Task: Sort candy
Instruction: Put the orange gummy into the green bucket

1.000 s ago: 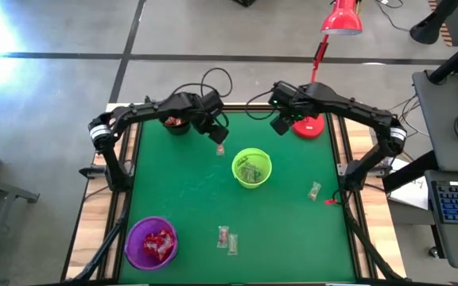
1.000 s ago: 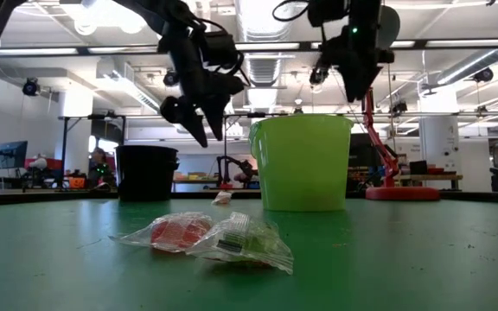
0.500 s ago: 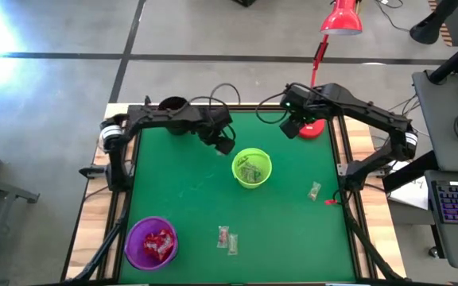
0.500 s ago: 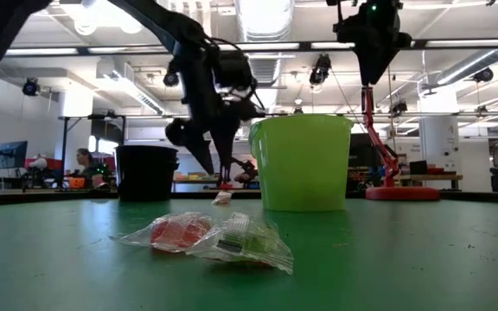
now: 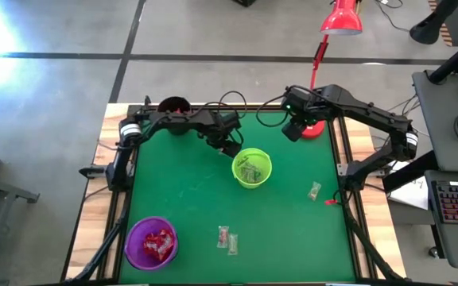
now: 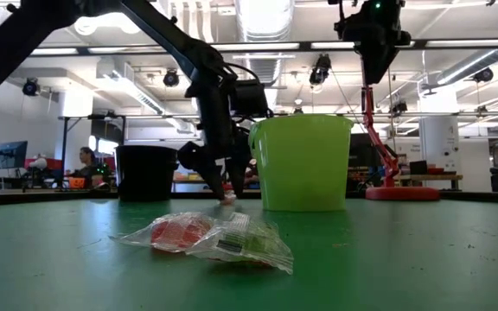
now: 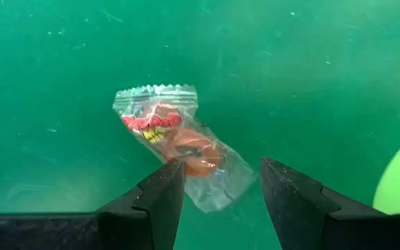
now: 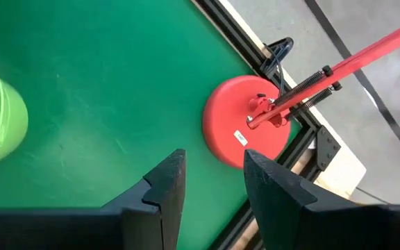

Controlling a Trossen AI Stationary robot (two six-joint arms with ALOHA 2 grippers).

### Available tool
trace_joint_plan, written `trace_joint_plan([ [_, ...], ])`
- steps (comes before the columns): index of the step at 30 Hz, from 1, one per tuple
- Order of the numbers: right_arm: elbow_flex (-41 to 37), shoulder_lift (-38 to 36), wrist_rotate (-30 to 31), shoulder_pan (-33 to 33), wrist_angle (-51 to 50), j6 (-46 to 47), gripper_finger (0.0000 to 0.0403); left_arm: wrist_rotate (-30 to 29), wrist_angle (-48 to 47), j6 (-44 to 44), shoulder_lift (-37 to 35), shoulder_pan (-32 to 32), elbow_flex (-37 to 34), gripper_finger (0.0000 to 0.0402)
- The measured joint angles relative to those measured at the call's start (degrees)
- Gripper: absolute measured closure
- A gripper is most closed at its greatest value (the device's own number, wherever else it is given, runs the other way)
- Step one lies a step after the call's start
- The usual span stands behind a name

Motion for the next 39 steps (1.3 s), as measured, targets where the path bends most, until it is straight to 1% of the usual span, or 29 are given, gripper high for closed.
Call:
trace_joint_plan([
  [4,0.0,-0.72,-0.02,0.02,-0.96,-0.84,0.0262,-2.16,-0.68,-0.23,1.41,0.19,0.21,0.0249],
  [7,0.0,-1.21,-0.02,0.02,-0.9,-1.66,0.0261,-2.4,-1.11,-0.18,1.43,0.44,0.18,0.0277],
  [15,-0.02,-2.16,0.11,0.02,-0.82,-3.8,0.0271,-2.86,-1.93,1.61,1.18,1.02,0.04,0.0384],
  [16,-0.02,-2.25,0.1,0.0,-0.81,-4.25,0.0271,-2.86,-2.02,1.9,1.18,1.02,0.04,0.0391],
  [20,-0.02,-2.37,0.11,0.0,-0.79,-4.78,0.0268,-2.86,-2.83,3.35,0.76,1.02,-0.01,0.0393],
  [24,-0.02,-2.37,0.11,0.0,-0.76,-4.78,0.0267,-2.93,-7.42,6.1,-1.38,1.04,-0.5,0.04],
  [29,-0.02,-2.37,0.13,0.0,-0.76,-4.69,0.0272,-3.02,-12.54,8.57,-7.44,1.05,-0.35,0.04],
  [33,-0.02,-2.37,0.12,0.0,-0.67,-4.68,0.0273,-2.85,-11.68,9.15,-12.39,0.59,-0.39,0.04],
  [36,-0.02,-2.37,0.13,0.0,-0.55,-4.71,0.027,-0.66,-10.36,9.6,-16.47,0.27,-0.2,0.04],
  [39,-0.02,-2.37,0.13,0.0,-0.55,-4.71,0.0268,2.51,-9.5,10.48,-18.64,-0.59,-0.23,0.04],
])
